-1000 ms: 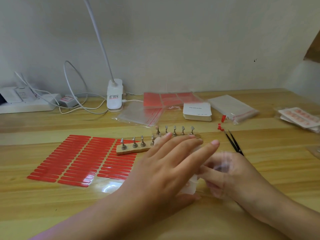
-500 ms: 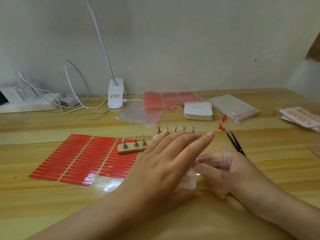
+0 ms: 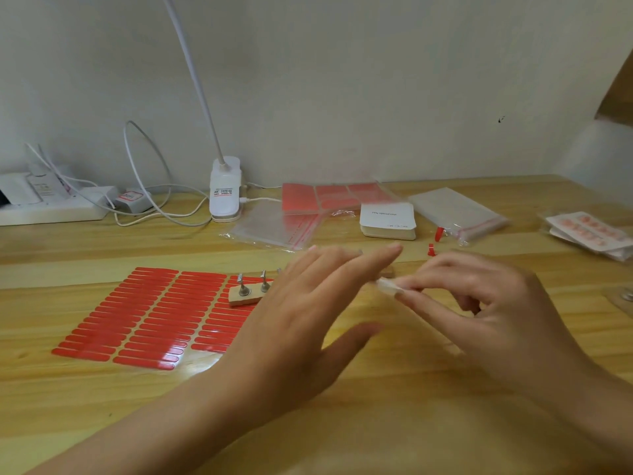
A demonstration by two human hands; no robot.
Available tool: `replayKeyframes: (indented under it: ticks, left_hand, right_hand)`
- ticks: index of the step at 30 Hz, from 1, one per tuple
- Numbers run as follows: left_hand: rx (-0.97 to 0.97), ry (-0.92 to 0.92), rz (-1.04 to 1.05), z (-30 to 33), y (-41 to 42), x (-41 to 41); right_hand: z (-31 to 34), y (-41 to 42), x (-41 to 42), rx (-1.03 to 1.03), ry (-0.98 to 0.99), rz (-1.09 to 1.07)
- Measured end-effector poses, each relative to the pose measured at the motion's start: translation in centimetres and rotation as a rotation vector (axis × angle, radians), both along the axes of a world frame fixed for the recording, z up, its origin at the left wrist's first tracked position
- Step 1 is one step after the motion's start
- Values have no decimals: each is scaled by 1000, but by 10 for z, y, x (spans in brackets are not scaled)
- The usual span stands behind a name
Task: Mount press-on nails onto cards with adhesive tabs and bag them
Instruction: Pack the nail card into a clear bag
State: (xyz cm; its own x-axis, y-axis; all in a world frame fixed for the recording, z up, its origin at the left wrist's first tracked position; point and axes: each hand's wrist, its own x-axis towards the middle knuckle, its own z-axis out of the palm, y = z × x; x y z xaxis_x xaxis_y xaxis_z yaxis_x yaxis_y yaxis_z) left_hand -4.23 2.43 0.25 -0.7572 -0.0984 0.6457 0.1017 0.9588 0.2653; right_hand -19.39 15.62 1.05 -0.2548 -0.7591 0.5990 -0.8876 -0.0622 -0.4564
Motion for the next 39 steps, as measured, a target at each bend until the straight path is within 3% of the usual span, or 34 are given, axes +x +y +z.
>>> replayKeyframes:
  ticks: [5, 10, 14, 20, 28, 35, 39]
  left_hand:
    - [-6, -8, -13, -6, -5, 0]
    - [-67, -85, -20, -9, -13, 2]
    - [-77, -202, -6, -13, -21, 3]
    - [94, -324, -28, -17, -24, 10]
    - [230, -344, -42, -21, -23, 11]
    - [291, -347, -73, -21, -24, 10]
    - [332, -362, -89, -21, -24, 10]
  right_hand:
    - [-7, -2, -3, -34, 423, -40]
    - [-15, -6, -3, 25, 571, -66]
    - [-20, -5, 1, 159, 412, -31]
    - [-22, -2, 5, 194, 256, 10]
    - [-21, -1, 20, 338, 93, 251]
    - [-25, -9, 22, 400, -109, 251]
    - [-28, -17, 31, 370, -114, 193]
